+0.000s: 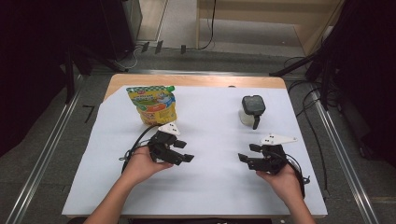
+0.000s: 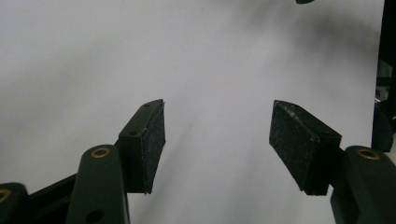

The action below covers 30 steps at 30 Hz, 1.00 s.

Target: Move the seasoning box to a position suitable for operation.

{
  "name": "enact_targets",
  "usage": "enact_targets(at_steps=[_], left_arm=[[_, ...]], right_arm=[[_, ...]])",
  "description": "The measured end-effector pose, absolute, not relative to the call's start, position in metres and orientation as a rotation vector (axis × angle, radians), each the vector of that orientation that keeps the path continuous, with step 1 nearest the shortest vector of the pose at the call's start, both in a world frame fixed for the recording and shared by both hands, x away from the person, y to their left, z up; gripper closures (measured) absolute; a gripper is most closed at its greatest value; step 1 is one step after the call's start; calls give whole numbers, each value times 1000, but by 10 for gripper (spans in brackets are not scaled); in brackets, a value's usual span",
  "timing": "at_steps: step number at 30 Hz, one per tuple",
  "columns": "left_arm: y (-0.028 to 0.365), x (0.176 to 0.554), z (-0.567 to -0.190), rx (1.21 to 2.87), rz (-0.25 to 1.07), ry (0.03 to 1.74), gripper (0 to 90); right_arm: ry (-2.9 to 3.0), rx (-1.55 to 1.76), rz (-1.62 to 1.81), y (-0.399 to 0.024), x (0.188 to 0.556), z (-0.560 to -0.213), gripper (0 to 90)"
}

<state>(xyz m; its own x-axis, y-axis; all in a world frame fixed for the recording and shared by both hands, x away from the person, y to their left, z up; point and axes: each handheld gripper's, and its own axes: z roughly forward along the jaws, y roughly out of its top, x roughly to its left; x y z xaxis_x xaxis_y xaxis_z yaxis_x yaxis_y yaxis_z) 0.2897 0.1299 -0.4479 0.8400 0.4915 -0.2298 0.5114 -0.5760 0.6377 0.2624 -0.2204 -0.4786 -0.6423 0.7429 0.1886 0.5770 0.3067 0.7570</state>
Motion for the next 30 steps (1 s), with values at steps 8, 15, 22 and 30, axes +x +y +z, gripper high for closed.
enact_targets(at_steps=[8, 15, 22, 30], left_arm=[[131, 290, -448, 2291, -33, 719, 378], [133, 290, -448, 2274, -29, 705, 379], [136, 291, -446, 2248, -40, 717, 370], [137, 290, -446, 2247, -21, 732, 368]], right_arm=[[2394, 1188, 1242, -218, 263, -481, 357], [2432, 1158, 1218, -214, 263, -483, 350], [2451, 1136, 1237, -211, 262, -483, 344], [2473, 1130, 1207, -212, 262, -487, 343]])
